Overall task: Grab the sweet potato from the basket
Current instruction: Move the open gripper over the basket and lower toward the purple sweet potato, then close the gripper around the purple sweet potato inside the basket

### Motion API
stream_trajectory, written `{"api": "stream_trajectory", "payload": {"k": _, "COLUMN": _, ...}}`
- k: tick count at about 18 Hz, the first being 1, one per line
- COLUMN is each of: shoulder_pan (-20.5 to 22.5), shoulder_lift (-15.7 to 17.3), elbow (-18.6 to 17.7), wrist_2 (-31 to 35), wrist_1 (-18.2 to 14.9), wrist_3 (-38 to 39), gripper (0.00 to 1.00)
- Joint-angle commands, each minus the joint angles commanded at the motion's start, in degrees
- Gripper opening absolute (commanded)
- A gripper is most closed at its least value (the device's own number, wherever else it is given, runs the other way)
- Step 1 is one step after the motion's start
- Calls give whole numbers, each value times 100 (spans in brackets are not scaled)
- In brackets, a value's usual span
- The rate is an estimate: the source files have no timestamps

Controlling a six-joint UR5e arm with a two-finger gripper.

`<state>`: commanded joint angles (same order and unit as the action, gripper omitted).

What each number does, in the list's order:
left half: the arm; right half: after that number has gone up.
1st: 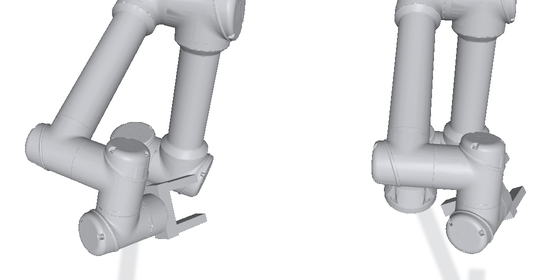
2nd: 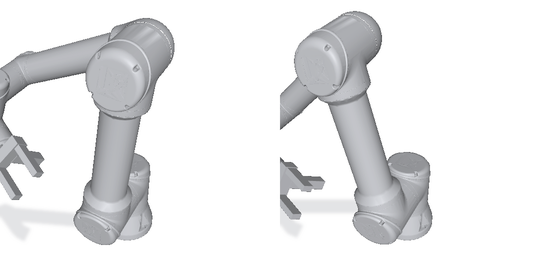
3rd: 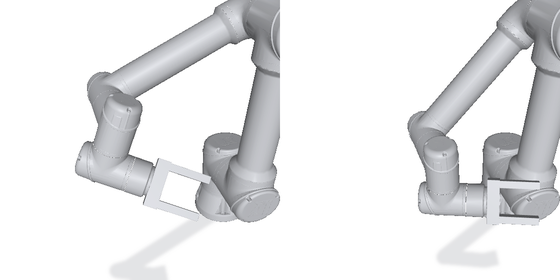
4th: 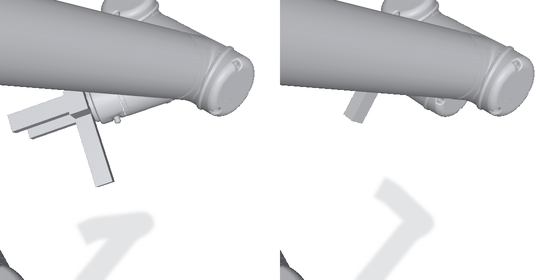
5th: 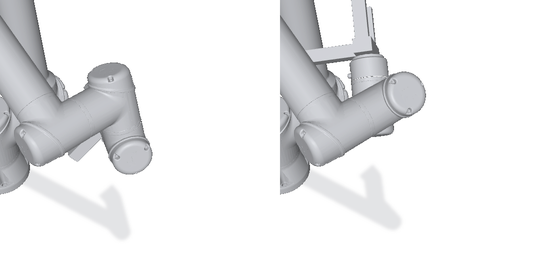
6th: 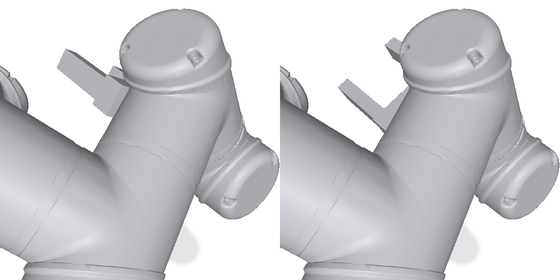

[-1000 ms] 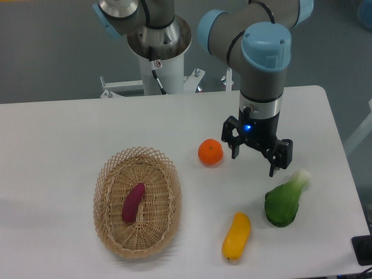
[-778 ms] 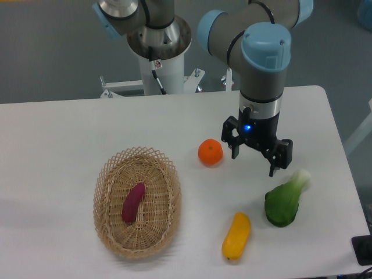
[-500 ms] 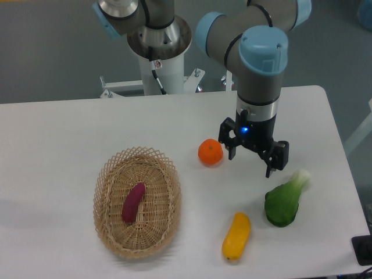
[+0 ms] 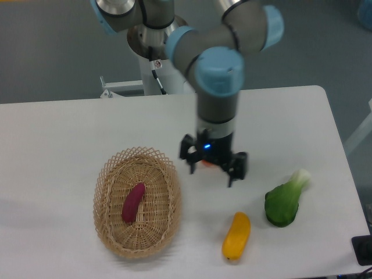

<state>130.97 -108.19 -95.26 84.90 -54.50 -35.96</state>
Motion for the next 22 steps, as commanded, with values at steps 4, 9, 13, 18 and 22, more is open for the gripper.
{"api": "stream_trajectory", "payload": {"k": 4, "shoulder_pan": -519, "shoulder_lift": -150, "elbow": -291, "wrist_2": 184, "wrist_1": 308, "wrist_3": 441, "gripper": 100}}
{"api": "stream_trajectory", "payload": {"k": 9, "shoulder_pan": -942, "shoulder_lift": -597, "elbow": -256, "wrist_2": 597, "wrist_1": 519, "wrist_3": 450, "gripper": 100}}
{"api": "stream_trajectory", "payload": {"k": 13, "shoulder_pan": -977, "shoulder_lift": -861, "elbow": -256, "wrist_2": 659, "wrist_1": 677, "wrist_3": 415, "gripper": 100}}
{"api": "stream_trajectory", "payload": {"k": 18, "shoulder_pan": -1039, "shoulder_lift": -1011, "elbow": -282, "wrist_2": 694, "wrist_1": 678, "wrist_3": 353, "gripper": 100}}
{"api": "stream_trajectory", "payload": {"k": 22, "shoulder_pan": -1100, "shoulder_lift": -1029, "elbow": -300, "wrist_2": 694, "wrist_1": 677, "wrist_3": 353, "gripper": 100}}
